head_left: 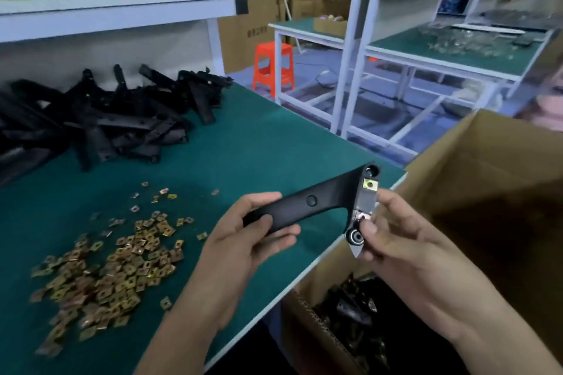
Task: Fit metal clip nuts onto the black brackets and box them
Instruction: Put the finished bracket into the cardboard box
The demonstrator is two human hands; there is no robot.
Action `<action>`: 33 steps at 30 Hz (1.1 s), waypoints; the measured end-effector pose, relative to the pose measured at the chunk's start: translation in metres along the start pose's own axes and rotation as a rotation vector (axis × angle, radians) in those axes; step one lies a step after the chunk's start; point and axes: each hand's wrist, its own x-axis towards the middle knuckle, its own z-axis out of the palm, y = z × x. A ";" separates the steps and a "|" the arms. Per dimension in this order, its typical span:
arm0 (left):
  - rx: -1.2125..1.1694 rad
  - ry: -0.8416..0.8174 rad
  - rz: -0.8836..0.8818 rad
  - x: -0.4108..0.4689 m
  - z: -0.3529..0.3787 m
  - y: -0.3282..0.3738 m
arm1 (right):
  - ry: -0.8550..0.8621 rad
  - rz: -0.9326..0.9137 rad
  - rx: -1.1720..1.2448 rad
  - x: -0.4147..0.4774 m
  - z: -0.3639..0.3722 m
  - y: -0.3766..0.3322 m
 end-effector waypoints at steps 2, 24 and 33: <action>0.049 -0.051 -0.034 0.001 0.021 -0.015 | 0.076 0.034 0.068 -0.016 -0.025 -0.003; 1.071 -0.489 -0.082 0.024 0.081 -0.159 | 0.708 0.434 -0.257 -0.103 -0.142 0.060; 1.154 -0.434 -0.033 0.006 0.067 -0.142 | 0.843 0.463 -0.427 -0.094 -0.137 0.082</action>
